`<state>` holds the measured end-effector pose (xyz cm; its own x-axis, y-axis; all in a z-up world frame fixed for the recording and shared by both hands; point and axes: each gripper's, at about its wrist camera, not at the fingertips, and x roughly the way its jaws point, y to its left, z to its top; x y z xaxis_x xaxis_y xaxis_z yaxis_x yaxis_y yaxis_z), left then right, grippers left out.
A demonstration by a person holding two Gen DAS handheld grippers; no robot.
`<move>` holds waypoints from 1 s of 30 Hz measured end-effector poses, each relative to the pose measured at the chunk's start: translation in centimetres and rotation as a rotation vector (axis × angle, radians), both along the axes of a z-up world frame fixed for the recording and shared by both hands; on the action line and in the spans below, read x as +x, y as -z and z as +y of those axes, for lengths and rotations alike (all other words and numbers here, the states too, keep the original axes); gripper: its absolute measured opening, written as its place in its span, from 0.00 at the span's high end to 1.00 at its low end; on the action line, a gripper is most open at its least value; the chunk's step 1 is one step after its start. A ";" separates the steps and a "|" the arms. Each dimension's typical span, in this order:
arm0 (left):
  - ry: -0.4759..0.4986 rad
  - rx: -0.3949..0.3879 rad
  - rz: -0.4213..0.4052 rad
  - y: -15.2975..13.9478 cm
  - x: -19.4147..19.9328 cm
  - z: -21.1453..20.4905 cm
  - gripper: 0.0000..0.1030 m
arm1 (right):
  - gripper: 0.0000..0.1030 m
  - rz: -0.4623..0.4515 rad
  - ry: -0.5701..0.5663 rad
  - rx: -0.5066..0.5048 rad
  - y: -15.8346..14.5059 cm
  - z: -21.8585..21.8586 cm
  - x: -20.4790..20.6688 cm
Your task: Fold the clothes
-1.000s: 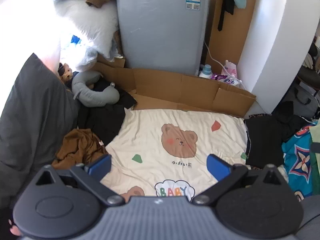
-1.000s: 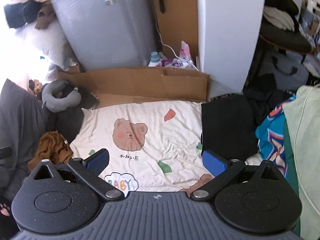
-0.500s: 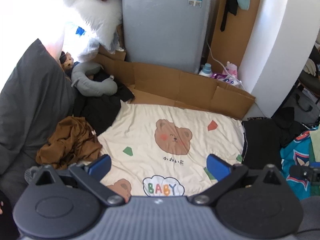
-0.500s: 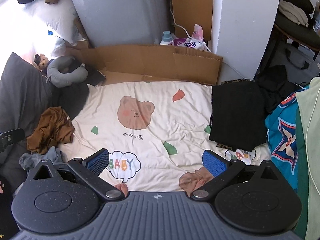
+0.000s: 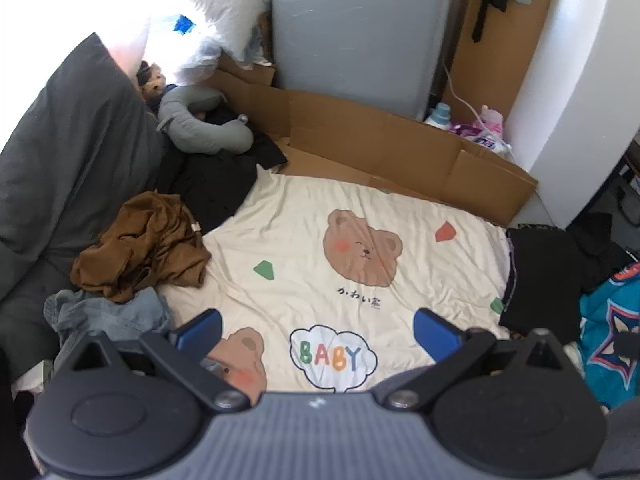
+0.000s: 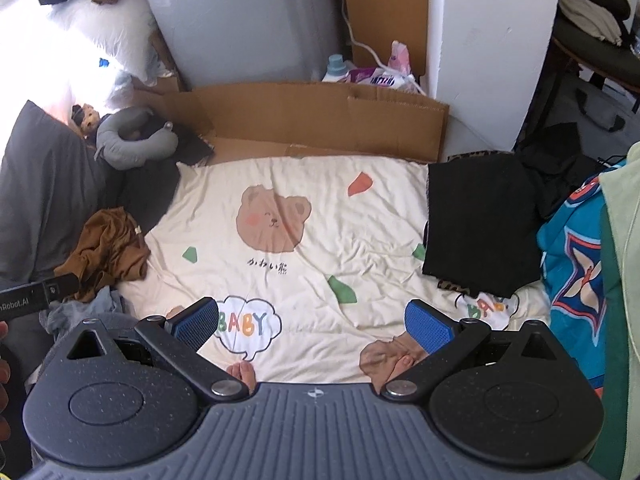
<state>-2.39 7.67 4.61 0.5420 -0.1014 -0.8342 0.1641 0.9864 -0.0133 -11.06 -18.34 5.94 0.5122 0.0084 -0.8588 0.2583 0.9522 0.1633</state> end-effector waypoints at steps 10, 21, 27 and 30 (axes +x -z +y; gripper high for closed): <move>0.036 0.029 0.060 1.7 -0.4 -1.8 0.00 | 0.01 0.049 -0.023 -0.003 0.7 -0.6 -0.2; 0.005 0.015 0.076 2.5 -0.7 -2.6 0.00 | 0.01 0.085 -0.024 0.023 1.4 -1.6 -1.3; -0.002 0.030 0.069 2.6 -0.6 -2.8 0.00 | 0.01 0.049 -0.016 0.040 1.3 -1.6 -1.3; -0.002 0.030 0.067 2.7 -0.5 -2.7 0.00 | 0.01 0.047 -0.028 0.028 1.3 -1.4 -1.1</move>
